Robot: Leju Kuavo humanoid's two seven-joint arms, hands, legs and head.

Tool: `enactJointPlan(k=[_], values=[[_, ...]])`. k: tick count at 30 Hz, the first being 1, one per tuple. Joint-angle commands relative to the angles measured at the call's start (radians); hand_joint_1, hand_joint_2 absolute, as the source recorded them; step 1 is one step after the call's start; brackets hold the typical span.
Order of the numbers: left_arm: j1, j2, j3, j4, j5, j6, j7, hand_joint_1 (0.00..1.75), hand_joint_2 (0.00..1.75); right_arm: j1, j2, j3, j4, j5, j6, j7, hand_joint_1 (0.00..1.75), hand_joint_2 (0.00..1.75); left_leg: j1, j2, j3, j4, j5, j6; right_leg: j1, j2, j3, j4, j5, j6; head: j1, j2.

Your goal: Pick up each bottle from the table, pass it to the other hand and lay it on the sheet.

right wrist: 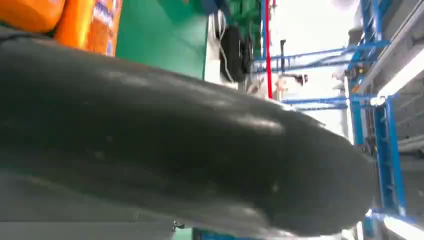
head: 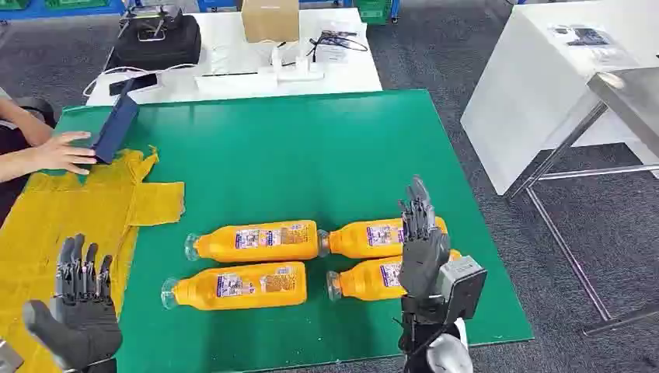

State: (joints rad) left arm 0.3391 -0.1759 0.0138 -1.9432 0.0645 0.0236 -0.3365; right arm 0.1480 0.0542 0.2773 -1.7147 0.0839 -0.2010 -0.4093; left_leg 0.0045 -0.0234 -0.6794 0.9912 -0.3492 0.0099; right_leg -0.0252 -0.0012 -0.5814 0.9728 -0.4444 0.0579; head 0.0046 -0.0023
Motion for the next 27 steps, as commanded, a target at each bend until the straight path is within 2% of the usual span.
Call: enactJointPlan(k=[1,2,3,4,5,6,7,11,13,14,15,16,19,22,24,27], values=[[-0.043,0.060,-0.086,0.053,-0.026,0.021,0.011,0.00,0.00,0.051,-0.067,0.028,-0.083,0.072,-0.019,0.039,0.00,1.75,0.000,0.001,0.003,0.000,-0.002,-0.001,0.001,0.000,0.003,-0.001,-0.001,-0.002,0.000,0.000],[-0.043,0.067,-0.093,0.052,-0.032,0.028,0.008,0.00,0.00,0.052,-0.063,0.027,-0.083,0.062,-0.011,0.049,0.00,1.75,0.001,0.002,0.006,0.000,-0.004,-0.001,0.001,0.000,0.007,-0.001,-0.003,-0.003,0.000,0.000],[-0.048,0.074,-0.099,0.054,-0.036,0.033,0.004,0.00,0.00,0.049,-0.053,0.026,-0.083,0.049,-0.013,0.031,0.00,1.75,0.000,0.002,0.002,-0.001,-0.002,-0.001,0.001,0.000,0.004,-0.001,-0.001,-0.002,0.000,0.000],[-0.054,0.076,-0.101,0.057,-0.046,0.042,-0.001,0.00,0.00,0.044,-0.056,0.032,-0.082,0.050,-0.008,0.037,0.00,1.75,0.001,0.003,0.007,0.000,-0.005,-0.002,0.002,0.000,0.009,-0.001,-0.003,-0.003,0.000,0.000],[-0.064,0.076,-0.101,0.061,-0.070,0.062,-0.009,0.00,0.00,0.041,-0.059,0.040,-0.087,0.056,-0.005,0.044,0.00,1.75,0.000,0.002,0.004,0.000,-0.003,-0.002,0.001,0.000,0.006,-0.001,-0.001,-0.002,0.000,0.000],[-0.073,0.078,-0.100,0.068,-0.074,0.071,-0.008,0.00,0.00,0.037,-0.067,0.050,-0.090,0.060,0.004,0.054,0.00,1.75,0.001,0.003,0.008,0.001,-0.006,-0.002,0.003,-0.001,0.010,-0.001,-0.004,-0.004,0.000,0.000],[-0.081,0.081,-0.100,0.075,-0.082,0.081,-0.005,0.00,0.00,0.033,-0.076,0.059,-0.092,0.063,0.017,0.068,0.00,1.75,0.000,0.001,0.003,-0.001,-0.002,-0.001,0.001,-0.001,0.003,0.000,-0.001,-0.002,0.000,0.000],[-0.097,0.091,-0.093,0.089,-0.082,0.089,-0.005,0.00,0.00,0.024,-0.109,0.081,-0.091,0.099,0.042,0.091,0.00,1.75,0.001,0.003,0.007,0.000,-0.004,-0.002,0.002,0.000,0.007,-0.001,-0.003,-0.004,0.000,0.000],[-0.094,0.091,-0.092,0.088,-0.089,0.095,-0.004,0.00,0.00,0.020,-0.118,0.092,-0.087,0.227,-0.009,0.100,0.00,1.75,0.001,0.003,0.007,0.001,-0.004,-0.002,0.002,0.000,0.008,-0.001,-0.003,-0.004,0.000,0.000],[-0.092,0.093,-0.090,0.085,-0.099,0.102,-0.002,0.00,0.00,0.018,-0.121,0.099,-0.087,0.231,-0.004,0.106,0.00,1.75,0.001,0.003,0.005,0.000,-0.003,-0.001,0.001,0.000,0.005,-0.001,-0.002,-0.003,0.000,0.000],[-0.092,0.094,-0.086,0.083,-0.103,0.105,-0.001,0.00,0.00,0.017,-0.123,0.103,-0.087,0.226,0.003,0.108,0.00,1.75,0.001,0.004,0.008,0.001,-0.006,-0.002,0.002,0.001,0.009,-0.001,-0.003,-0.004,0.000,0.000],[-0.093,0.095,-0.083,0.084,-0.105,0.109,0.000,0.00,0.00,0.012,-0.130,0.111,-0.085,0.234,0.011,0.113,0.00,1.75,0.000,0.003,0.004,0.000,-0.002,-0.001,0.001,0.001,0.004,-0.001,-0.001,-0.002,0.000,0.000],[-0.107,0.104,-0.072,0.087,-0.135,0.121,0.003,0.00,0.00,-0.021,-0.161,0.146,-0.069,0.280,0.066,0.159,0.00,1.75,0.000,0.003,0.004,0.000,-0.003,-0.001,0.001,0.001,0.004,-0.001,-0.001,-0.002,0.000,0.000],[-0.134,0.110,-0.065,0.099,-0.148,0.104,0.014,0.00,0.00,-0.106,-0.202,0.205,-0.019,0.404,0.150,0.227,0.00,1.75,0.001,0.005,0.008,0.000,-0.005,-0.002,0.002,0.002,0.008,-0.001,-0.002,-0.004,0.000,0.000],[-0.142,0.109,-0.065,0.103,-0.148,0.102,0.015,0.00,0.00,-0.121,-0.195,0.205,-0.003,0.405,0.151,0.227,0.00,1.75,0.001,0.005,0.004,-0.001,-0.002,-0.001,0.001,0.003,0.004,-0.001,0.000,-0.002,0.000,0.000],[-0.142,0.109,-0.065,0.103,-0.148,0.102,0.015,0.00,0.00,-0.121,-0.195,0.205,-0.003,0.405,0.151,0.227,0.00,1.75,0.001,0.005,0.007,0.000,-0.004,-0.002,0.002,0.002,0.008,-0.001,-0.002,-0.004,0.000,0.000]])
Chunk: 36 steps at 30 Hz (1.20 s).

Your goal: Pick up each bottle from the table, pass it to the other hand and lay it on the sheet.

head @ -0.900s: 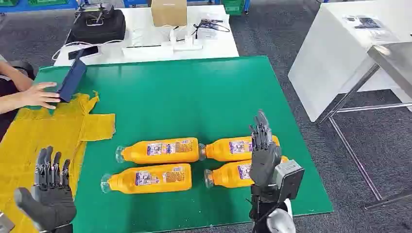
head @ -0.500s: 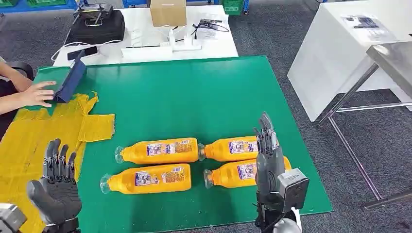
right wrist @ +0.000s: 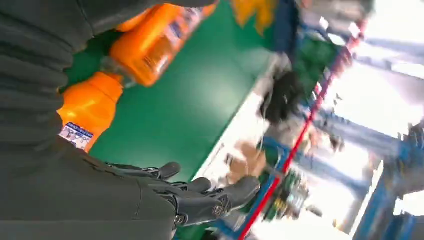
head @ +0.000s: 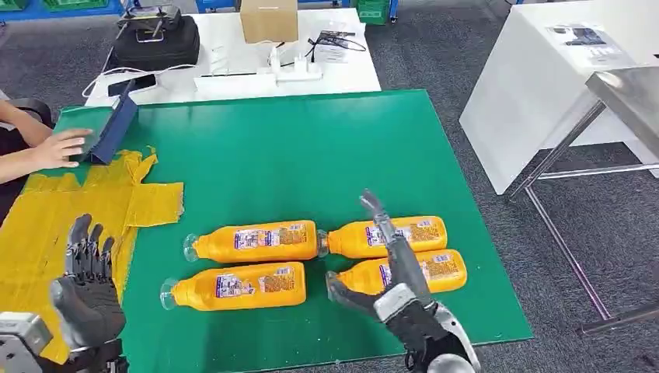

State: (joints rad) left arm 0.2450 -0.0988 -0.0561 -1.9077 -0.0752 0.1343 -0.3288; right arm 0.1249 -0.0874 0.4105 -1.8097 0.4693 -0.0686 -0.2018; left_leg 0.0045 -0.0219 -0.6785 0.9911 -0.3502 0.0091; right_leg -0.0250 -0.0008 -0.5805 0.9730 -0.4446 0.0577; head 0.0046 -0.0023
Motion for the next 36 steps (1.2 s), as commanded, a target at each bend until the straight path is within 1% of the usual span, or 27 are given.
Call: enactJointPlan(k=[1,2,5,6,7,8,10,11,12,13,14,15,16,17,18,19,20,22,23,25,26,27,29,30,31,35,36], values=[[-0.046,0.030,0.004,0.068,-0.009,-0.008,0.007,0.00,0.00,-0.095,-0.053,0.073,0.092,0.019,0.018,0.019,0.00,1.75,0.001,0.002,0.006,0.000,-0.002,0.000,0.002,0.001,0.007,-0.002,-0.001,-0.003,0.000,0.000],[-0.046,0.030,0.004,0.068,-0.009,-0.008,0.007,0.00,0.00,-0.095,-0.053,0.073,0.092,0.019,0.018,0.019,0.00,1.75,0.000,0.002,0.004,-0.001,-0.001,0.000,0.001,0.001,0.004,-0.002,-0.001,-0.002,0.000,0.000],[-0.046,0.030,0.004,0.068,-0.009,-0.008,0.007,0.00,0.00,-0.095,-0.053,0.073,0.092,0.019,0.018,0.019,0.00,1.75,0.001,0.003,0.007,0.000,-0.003,0.000,0.002,0.001,0.009,-0.002,-0.002,-0.003,0.000,0.000],[-0.046,0.030,0.004,0.068,-0.009,-0.008,0.007,0.00,0.00,-0.095,-0.053,0.073,0.092,0.019,0.018,0.019,0.00,1.75,0.001,0.002,0.006,0.000,-0.003,0.000,0.001,0.001,0.008,-0.002,-0.002,-0.003,0.000,0.000],[-0.052,0.034,0.001,0.077,-0.012,-0.016,0.009,0.00,0.00,-0.123,-0.084,0.112,0.106,0.080,0.049,0.046,0.00,1.75,0.001,0.003,0.008,0.000,-0.004,-0.001,0.002,0.001,0.011,-0.002,-0.003,-0.003,0.000,0.000],[-0.058,0.035,-0.001,0.082,-0.012,-0.022,0.010,0.00,0.00,-0.141,-0.085,0.126,0.118,0.107,0.051,0.054,0.00,1.75,0.001,0.003,0.009,0.001,-0.005,-0.001,0.002,0.001,0.012,-0.001,-0.003,-0.004,0.000,0.000],[-0.085,0.037,-0.013,0.103,-0.011,-0.036,0.014,0.00,0.00,-0.223,-0.074,0.192,0.171,0.170,0.055,0.072,0.00,1.75,0.001,0.004,0.008,0.001,-0.004,-0.001,0.002,0.003,0.015,-0.001,-0.002,-0.004,0.000,0.000],[-0.091,0.037,-0.016,0.109,-0.009,-0.039,0.016,0.00,0.00,-0.243,-0.072,0.210,0.183,0.190,0.052,0.076,0.00,1.75,0.001,0.004,0.005,0.000,-0.002,0.000,0.001,0.003,0.014,-0.001,0.000,-0.002,0.000,0.000],[-0.097,0.039,-0.022,0.119,-0.007,-0.043,0.015,0.00,0.00,-0.274,-0.073,0.243,0.205,0.215,0.041,0.064,0.00,1.75,0.001,0.008,0.008,0.001,-0.003,-0.001,0.002,0.006,0.016,-0.001,-0.001,-0.004,0.000,0.000],[-0.106,0.043,-0.031,0.129,0.002,-0.050,0.012,0.00,0.00,-0.302,-0.071,0.270,0.225,0.233,0.000,0.025,0.00,1.75,0.001,0.008,0.008,0.001,-0.004,-0.001,0.002,0.005,0.017,0.000,-0.001,-0.004,0.000,0.000],[-0.110,0.043,-0.033,0.133,0.003,-0.050,0.012,0.00,0.00,-0.313,-0.065,0.284,0.238,0.264,-0.022,0.028,0.00,1.75,0.001,0.007,0.007,0.000,-0.003,-0.001,0.002,0.005,0.016,-0.001,0.000,-0.004,0.000,0.000],[-0.109,0.041,-0.031,0.132,0.003,-0.047,0.011,0.00,0.00,-0.329,-0.064,0.305,0.242,0.253,0.018,0.062,0.00,1.75,0.002,0.009,0.011,0.002,-0.005,-0.001,0.003,0.006,0.019,0.000,-0.002,-0.006,0.000,0.000],[-0.108,0.041,-0.027,0.131,0.003,-0.046,0.011,0.00,0.00,-0.337,-0.066,0.317,0.241,0.238,0.046,0.083,0.00,1.75,0.001,0.006,0.006,0.000,0.000,0.000,0.002,0.004,0.014,-0.001,0.001,-0.003,0.000,0.000],[-0.107,0.040,-0.024,0.133,0.002,-0.044,0.011,0.00,0.00,-0.354,-0.077,0.341,0.251,0.194,0.114,0.111,0.00,1.75,0.001,0.005,0.007,0.000,-0.001,0.000,0.002,0.003,0.013,-0.001,0.000,-0.003,0.000,0.000],[-0.108,0.040,-0.022,0.136,0.002,-0.044,0.011,0.00,0.00,-0.362,-0.082,0.348,0.259,0.178,0.129,0.115,0.00,1.75,0.001,0.006,0.005,0.000,0.000,0.000,0.002,0.004,0.010,-0.001,0.001,-0.002,0.000,0.000],[-0.116,0.044,-0.026,0.139,0.003,-0.052,0.006,0.00,0.00,-0.377,-0.083,0.365,0.273,0.164,0.145,0.117,0.00,1.75,0.001,0.006,0.007,0.001,-0.002,0.000,0.002,0.004,0.012,-0.001,0.000,-0.004,0.000,0.000],[-0.121,0.044,-0.026,0.141,0.004,-0.054,0.006,0.00,0.00,-0.386,-0.086,0.378,0.277,0.156,0.152,0.123,0.00,1.75,0.001,0.004,0.005,0.000,0.000,0.001,0.002,0.002,0.010,-0.001,0.001,-0.002,0.000,0.000],[-0.137,0.045,-0.031,0.148,0.009,-0.057,0.019,0.00,0.00,-0.419,-0.087,0.419,0.305,0.123,0.180,0.162,0.00,1.75,0.001,0.005,0.008,0.000,-0.002,0.000,0.002,0.003,0.013,-0.001,-0.001,-0.004,0.000,0.000],[-0.140,0.047,-0.033,0.150,0.009,-0.057,0.019,0.00,0.00,-0.427,-0.084,0.428,0.317,0.123,0.179,0.161,0.00,1.75,0.001,0.003,0.005,0.000,0.000,0.001,0.001,0.001,0.009,-0.001,0.000,-0.002,0.000,0.000],[-0.146,0.046,-0.036,0.154,0.009,-0.056,0.021,0.00,0.00,-0.438,-0.073,0.438,0.328,0.120,0.179,0.166,0.00,1.75,0.001,0.005,0.008,0.001,-0.002,0.000,0.002,0.002,0.014,0.000,-0.001,-0.004,0.000,0.000],[-0.149,0.047,-0.038,0.155,0.009,-0.056,0.021,0.00,0.00,-0.443,-0.070,0.445,0.332,0.118,0.181,0.168,0.00,1.75,0.001,0.004,0.006,0.000,-0.001,0.000,0.002,0.002,0.013,-0.001,0.000,-0.003,0.000,0.000],[-0.148,0.050,-0.042,0.157,0.010,-0.056,0.021,0.00,0.00,-0.447,-0.071,0.452,0.335,0.111,0.179,0.170,0.00,1.75,0.001,0.005,0.008,0.001,-0.001,0.001,0.002,0.002,0.016,-0.001,-0.001,-0.004,0.000,0.000],[-0.134,0.054,-0.045,0.138,0.011,-0.056,0.020,0.00,0.00,-0.399,-0.061,0.466,0.287,0.132,0.157,0.228,0.00,1.75,0.002,0.005,0.009,0.001,-0.003,0.000,0.003,0.002,0.019,0.000,-0.002,-0.004,0.000,0.000],[-0.129,0.056,-0.045,0.130,0.012,-0.056,0.021,0.00,0.00,-0.383,-0.065,0.481,0.256,0.137,0.151,0.254,0.00,1.75,0.001,0.002,0.005,0.000,0.000,0.001,0.002,0.001,0.015,-0.001,0.000,-0.002,0.000,0.000],[-0.123,0.056,-0.042,0.128,0.015,-0.056,0.024,0.00,0.00,-0.382,-0.080,0.500,0.253,0.135,0.150,0.268,0.00,1.75,0.001,0.002,0.006,0.000,-0.001,0.001,0.002,0.000,0.017,-0.001,-0.001,-0.003,0.000,0.000],[-0.122,0.059,-0.035,0.144,0.023,-0.064,0.009,0.00,0.00,-0.424,-0.096,0.538,0.310,0.098,0.178,0.276,0.00,1.75,0.002,0.004,0.009,0.002,-0.004,0.001,0.003,0.001,0.019,-0.001,-0.003,-0.004,0.000,0.000],[-0.120,0.056,-0.031,0.148,0.024,-0.062,0.008,0.00,0.00,-0.430,-0.100,0.542,0.325,0.095,0.178,0.274,0.00,1.75,0.000,0.004,0.005,0.000,-0.001,0.001,0.001,0.002,0.014,-0.001,0.000,-0.002,0.000,0.000]])
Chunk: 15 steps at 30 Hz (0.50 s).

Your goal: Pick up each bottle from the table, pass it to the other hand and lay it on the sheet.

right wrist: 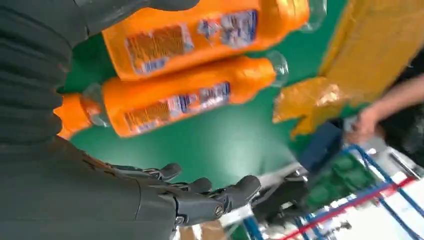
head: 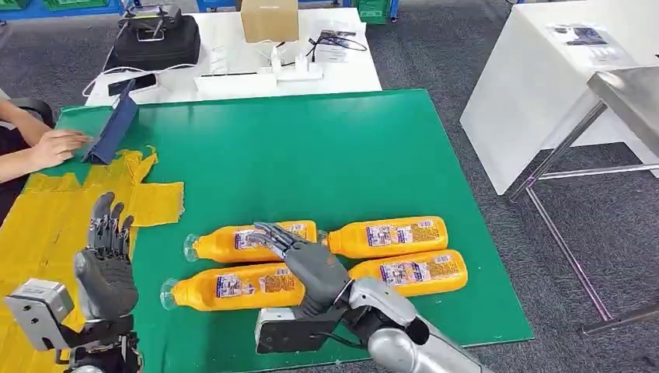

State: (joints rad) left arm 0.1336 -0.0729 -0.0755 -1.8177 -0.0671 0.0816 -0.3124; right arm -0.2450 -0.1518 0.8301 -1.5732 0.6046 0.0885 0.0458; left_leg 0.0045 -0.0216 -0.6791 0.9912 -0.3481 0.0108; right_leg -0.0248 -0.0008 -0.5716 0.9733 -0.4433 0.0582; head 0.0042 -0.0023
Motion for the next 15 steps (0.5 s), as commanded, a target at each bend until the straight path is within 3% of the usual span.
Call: enactJointPlan(k=[1,3,7,15], values=[[-0.015,0.031,-0.016,0.059,0.015,-0.015,-0.012,0.00,0.00,-0.075,-0.030,0.135,0.110,-0.026,0.018,0.035,0.00,1.75,0.001,0.004,0.007,0.000,-0.004,-0.001,0.002,0.002,0.008,-0.001,-0.002,-0.003,0.000,0.000],[-0.032,0.031,-0.023,0.054,0.012,-0.015,0.003,0.00,0.00,-0.115,-0.023,0.163,0.126,-0.012,0.042,0.047,0.00,1.75,0.001,0.003,0.006,0.000,-0.003,-0.001,0.002,0.001,0.006,-0.001,-0.002,-0.003,0.000,0.000],[-0.058,0.033,-0.041,0.081,0.019,-0.023,0.004,0.00,0.00,-0.225,-0.006,0.190,0.314,-0.055,0.098,-0.031,0.00,1.75,0.000,0.005,0.005,0.000,-0.001,-0.001,0.001,0.004,0.003,-0.001,0.000,-0.003,0.000,0.000],[-0.058,0.043,-0.060,0.075,0.021,-0.030,0.009,0.00,0.00,-0.242,0.000,0.248,0.369,-0.044,0.123,-0.023,0.00,1.75,0.001,0.002,0.005,0.000,-0.001,-0.001,0.001,0.001,0.003,-0.001,0.000,-0.004,0.000,0.000]])
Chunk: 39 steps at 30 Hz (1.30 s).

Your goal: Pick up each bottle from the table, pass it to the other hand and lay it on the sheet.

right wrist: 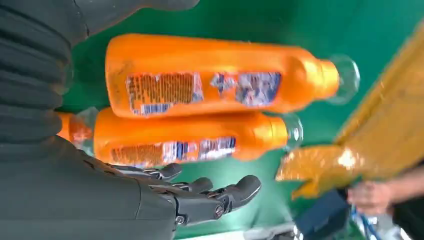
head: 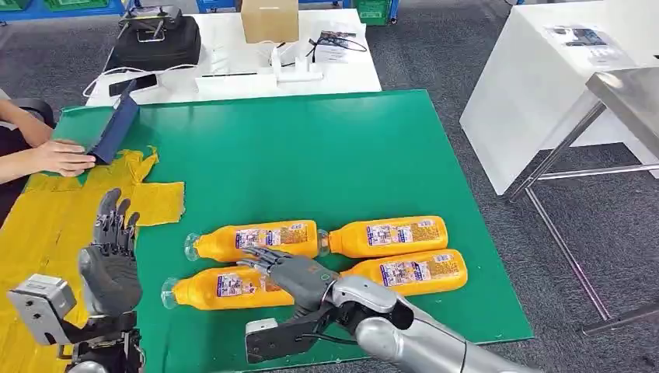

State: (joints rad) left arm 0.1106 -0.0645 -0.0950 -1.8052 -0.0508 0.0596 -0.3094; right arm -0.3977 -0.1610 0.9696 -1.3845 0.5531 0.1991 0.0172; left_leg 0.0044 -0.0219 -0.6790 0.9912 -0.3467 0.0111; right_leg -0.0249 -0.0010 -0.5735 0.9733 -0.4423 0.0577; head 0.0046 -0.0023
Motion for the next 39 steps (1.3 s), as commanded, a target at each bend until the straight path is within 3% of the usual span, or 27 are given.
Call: enactJointPlan(k=[1,16,25,28,30,33,38,39], values=[[-0.026,0.036,-0.038,0.064,0.003,-0.008,0.004,0.00,0.00,-0.096,0.008,0.116,0.203,0.013,0.007,0.003,0.00,1.75,0.001,0.002,0.004,-0.001,-0.001,-0.001,0.001,0.001,0.006,-0.001,0.000,-0.002,0.000,0.000],[-0.047,0.033,-0.035,0.057,0.009,-0.014,0.007,0.00,0.00,-0.117,0.045,0.173,0.280,0.041,0.029,0.015,0.00,1.75,0.001,0.003,0.003,0.000,-0.001,-0.001,0.001,0.001,0.005,-0.001,0.000,-0.004,0.000,0.000],[-0.050,0.029,-0.036,0.086,0.019,-0.021,-0.004,0.00,0.00,-0.146,0.076,0.283,0.425,0.086,0.083,-0.008,0.00,1.75,0.001,0.002,0.004,-0.001,-0.001,-0.001,0.001,0.000,0.006,-0.001,0.000,-0.003,0.000,0.000],[-0.050,0.030,-0.037,0.089,0.018,-0.021,-0.005,0.00,0.00,-0.149,0.079,0.283,0.432,0.088,0.080,-0.008,0.00,1.75,0.002,0.002,0.007,0.000,-0.002,-0.001,0.002,-0.001,0.008,-0.002,0.000,-0.005,0.000,0.000],[-0.068,0.031,-0.044,0.077,0.026,-0.020,0.005,0.00,0.00,-0.167,0.087,0.345,0.419,0.130,0.124,-0.004,0.00,1.75,0.001,0.001,0.006,0.000,-0.001,-0.001,0.001,-0.002,-0.001,-0.001,0.000,-0.004,0.000,0.000],[-0.069,0.032,-0.042,0.060,0.029,-0.007,0.016,0.00,0.00,-0.161,0.095,0.401,0.423,0.190,0.141,0.028,0.00,1.75,0.002,0.002,0.007,0.000,-0.003,-0.002,0.002,-0.001,-0.001,-0.001,-0.001,-0.005,0.000,0.000],[-0.047,0.030,-0.017,0.036,0.028,-0.005,0.016,0.00,0.00,-0.177,0.055,0.435,0.341,0.218,0.188,0.058,0.00,1.75,0.001,0.004,0.010,0.000,-0.004,-0.004,0.001,0.002,0.000,-0.001,-0.001,-0.004,0.000,0.000],[-0.044,0.028,-0.013,0.033,0.028,-0.004,0.016,0.00,0.00,-0.177,0.049,0.441,0.341,0.230,0.193,0.065,0.17,1.75,0.002,0.005,0.013,0.000,-0.005,-0.004,0.002,0.002,0.003,-0.001,-0.001,-0.006,0.000,0.000]])
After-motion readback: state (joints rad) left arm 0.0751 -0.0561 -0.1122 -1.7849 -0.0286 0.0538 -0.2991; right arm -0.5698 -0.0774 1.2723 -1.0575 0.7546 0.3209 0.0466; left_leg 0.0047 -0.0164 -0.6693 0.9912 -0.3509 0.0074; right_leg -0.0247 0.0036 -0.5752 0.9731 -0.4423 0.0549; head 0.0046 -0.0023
